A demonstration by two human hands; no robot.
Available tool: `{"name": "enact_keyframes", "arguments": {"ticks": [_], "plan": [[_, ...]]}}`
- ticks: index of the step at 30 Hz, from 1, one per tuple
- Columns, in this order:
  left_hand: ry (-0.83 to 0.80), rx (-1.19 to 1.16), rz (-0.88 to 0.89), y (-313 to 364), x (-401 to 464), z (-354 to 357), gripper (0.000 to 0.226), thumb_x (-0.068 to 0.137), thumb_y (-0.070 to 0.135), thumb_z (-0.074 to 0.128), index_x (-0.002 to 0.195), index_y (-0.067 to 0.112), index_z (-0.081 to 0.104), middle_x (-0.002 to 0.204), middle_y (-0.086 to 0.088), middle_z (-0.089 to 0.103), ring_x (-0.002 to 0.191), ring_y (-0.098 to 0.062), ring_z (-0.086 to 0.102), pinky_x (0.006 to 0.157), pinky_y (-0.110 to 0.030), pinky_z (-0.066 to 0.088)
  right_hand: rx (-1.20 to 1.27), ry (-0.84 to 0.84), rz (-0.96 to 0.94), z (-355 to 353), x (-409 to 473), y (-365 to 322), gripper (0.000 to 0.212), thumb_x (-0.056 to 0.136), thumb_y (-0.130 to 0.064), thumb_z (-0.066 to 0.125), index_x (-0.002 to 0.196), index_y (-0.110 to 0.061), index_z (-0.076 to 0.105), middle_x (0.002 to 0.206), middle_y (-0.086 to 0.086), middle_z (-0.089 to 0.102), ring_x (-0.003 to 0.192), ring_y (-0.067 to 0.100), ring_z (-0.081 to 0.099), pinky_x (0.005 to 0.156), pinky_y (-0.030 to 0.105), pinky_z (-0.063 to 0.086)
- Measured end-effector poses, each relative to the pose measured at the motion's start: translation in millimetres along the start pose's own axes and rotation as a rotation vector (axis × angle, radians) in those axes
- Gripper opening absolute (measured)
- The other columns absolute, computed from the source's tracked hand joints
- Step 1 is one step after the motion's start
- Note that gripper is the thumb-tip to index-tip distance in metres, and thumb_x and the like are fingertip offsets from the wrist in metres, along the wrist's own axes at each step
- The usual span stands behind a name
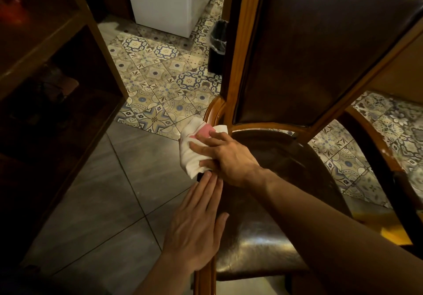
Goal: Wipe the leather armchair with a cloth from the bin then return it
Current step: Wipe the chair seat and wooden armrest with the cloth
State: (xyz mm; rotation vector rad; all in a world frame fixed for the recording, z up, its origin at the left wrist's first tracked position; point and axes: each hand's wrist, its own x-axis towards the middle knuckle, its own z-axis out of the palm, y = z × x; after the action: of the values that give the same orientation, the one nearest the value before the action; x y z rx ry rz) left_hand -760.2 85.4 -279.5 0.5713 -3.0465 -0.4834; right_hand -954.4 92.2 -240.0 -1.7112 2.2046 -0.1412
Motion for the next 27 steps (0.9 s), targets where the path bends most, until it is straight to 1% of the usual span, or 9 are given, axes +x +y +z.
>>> {"name": "enact_keyframes", "arguments": {"ticks": [5,9,11,14,18,20,22,25,27], "plan": [[-0.008,-0.005,-0.055,5,-8,-2,0.065,0.105,0.050,0.023,0.158,0.012,0.018,0.167,-0.008,0.010,0.155,-0.019,0.004,0.125,-0.040,0.018,0.057,0.007,0.019,-1,-10,-7,0.051,0.103,-0.042,0.051,0.152,-0.043,0.037,0.161,-0.007,0.036,0.148,0.025,0.024,0.106,0.040,0.037],[-0.034,-0.013,-0.038,3,-16,-6,0.068,0.104,0.055,0.013,0.159,0.016,0.007,0.167,-0.004,-0.001,0.155,-0.016,-0.006,0.125,-0.040,0.012,0.058,0.007,0.028,0,-15,-14,0.051,0.101,-0.041,0.055,0.150,-0.042,0.041,0.158,-0.005,0.041,0.145,0.025,0.029,0.107,0.039,0.036],[-0.046,0.000,-0.024,2,-20,-13,0.067,0.103,0.054,0.018,0.158,0.015,0.019,0.166,-0.005,0.012,0.154,-0.017,0.006,0.124,-0.041,0.017,0.100,0.017,0.035,1,-23,-18,0.051,0.100,-0.041,0.058,0.148,-0.042,0.044,0.156,-0.004,0.045,0.145,0.025,0.031,0.108,0.039,0.036],[-0.037,-0.014,0.002,4,-27,-27,0.061,0.100,0.049,0.033,0.147,0.014,0.048,0.155,-0.006,0.044,0.145,-0.018,0.038,0.115,-0.040,0.036,0.143,0.034,0.048,2,-33,-25,0.052,0.097,-0.038,0.063,0.147,-0.041,0.047,0.154,-0.005,0.048,0.142,0.024,0.034,0.107,0.040,0.038],[0.181,-0.091,0.021,2,-30,-40,0.038,0.096,0.041,0.046,0.123,0.026,0.067,0.116,0.003,0.071,0.108,-0.017,0.066,0.090,-0.035,0.054,0.223,0.014,0.113,3,-37,-33,0.058,0.090,-0.037,0.070,0.145,-0.042,0.050,0.151,-0.004,0.050,0.133,0.021,0.039,0.109,0.036,0.038],[0.265,-0.139,-0.112,-5,-20,-53,0.026,0.091,0.041,0.056,0.114,0.029,0.062,0.104,0.005,0.063,0.096,-0.018,0.058,0.083,-0.035,0.050,0.301,0.005,0.166,4,-40,-36,0.061,0.085,-0.034,0.072,0.142,-0.041,0.052,0.141,0.000,0.053,0.128,0.021,0.042,0.108,0.036,0.041],[0.227,-0.164,-0.277,-14,-7,-64,0.041,0.085,0.048,0.064,0.121,0.031,0.052,0.111,0.006,0.056,0.103,-0.018,0.051,0.085,-0.035,0.048,0.378,0.004,0.212,4,-46,-40,0.062,0.081,-0.026,0.072,0.138,-0.038,0.051,0.127,0.003,0.051,0.121,0.023,0.047,0.102,0.034,0.045],[0.115,-0.209,-0.299,-25,2,-69,0.070,0.079,0.054,0.070,0.139,0.032,0.041,0.130,0.007,0.051,0.120,-0.016,0.049,0.098,-0.033,0.046,0.460,0.008,0.271,-1,-52,-45,0.054,0.081,-0.017,0.069,0.130,-0.029,0.048,0.119,0.005,0.054,0.109,0.026,0.055,0.093,0.038,0.051],[0.069,-0.251,-0.262,-22,2,-72,0.066,0.080,0.053,0.068,0.139,0.037,0.041,0.132,0.012,0.054,0.122,-0.014,0.052,0.099,-0.032,0.045,0.517,0.002,0.293,-7,-59,-48,0.045,0.083,-0.014,0.065,0.124,-0.025,0.051,0.116,0.005,0.058,0.104,0.026,0.058,0.089,0.041,0.053]]}}
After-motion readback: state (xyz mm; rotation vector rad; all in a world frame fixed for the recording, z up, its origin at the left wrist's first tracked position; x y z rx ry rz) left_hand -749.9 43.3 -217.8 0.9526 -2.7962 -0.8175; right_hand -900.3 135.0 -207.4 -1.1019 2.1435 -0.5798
